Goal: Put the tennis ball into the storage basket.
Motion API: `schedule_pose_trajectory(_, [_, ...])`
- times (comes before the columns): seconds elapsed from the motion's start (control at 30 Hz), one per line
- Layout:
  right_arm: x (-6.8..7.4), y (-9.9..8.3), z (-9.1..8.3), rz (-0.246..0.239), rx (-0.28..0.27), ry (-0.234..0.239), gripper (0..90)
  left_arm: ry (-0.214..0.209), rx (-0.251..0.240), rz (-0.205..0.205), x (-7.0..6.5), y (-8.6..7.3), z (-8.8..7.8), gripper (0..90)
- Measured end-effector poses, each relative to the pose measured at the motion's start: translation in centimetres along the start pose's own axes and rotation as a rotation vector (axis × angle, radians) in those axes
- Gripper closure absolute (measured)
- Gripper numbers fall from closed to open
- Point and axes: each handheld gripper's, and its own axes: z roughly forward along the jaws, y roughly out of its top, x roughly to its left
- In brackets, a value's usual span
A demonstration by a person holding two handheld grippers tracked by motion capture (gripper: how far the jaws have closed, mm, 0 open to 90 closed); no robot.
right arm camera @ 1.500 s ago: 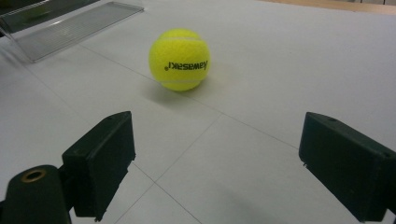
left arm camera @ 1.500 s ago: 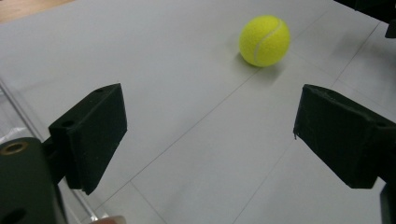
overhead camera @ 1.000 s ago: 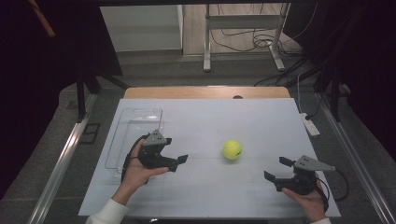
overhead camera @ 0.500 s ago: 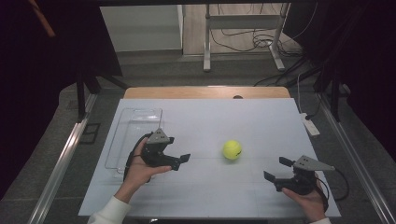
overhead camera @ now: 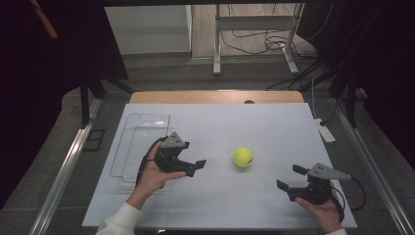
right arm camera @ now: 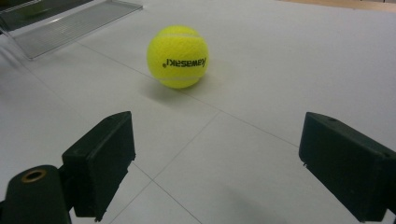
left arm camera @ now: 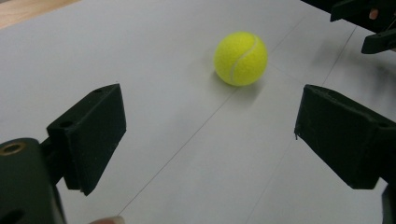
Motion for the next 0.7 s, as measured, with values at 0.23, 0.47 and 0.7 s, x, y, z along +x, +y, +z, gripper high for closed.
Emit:
schedule_pose_trajectory(0.23, [0.1,0.0,0.1,0.0,0.003,-0.003,10.7,-0.016,0.009,0.011,-0.1,0.4,0.6,9.7])
schedule_pose_trajectory(0.47, [0.0,-0.1,0.0,0.005,-0.002,-0.006,10.7,-0.018,0.018,0.02,-0.3,0.6,1.1,9.5])
schedule_pose_trajectory(0.7, [-0.1,-0.1,0.0,0.001,-0.003,-0.001,10.7,-0.017,0.031,0.02,-0.3,0.9,1.6,9.5])
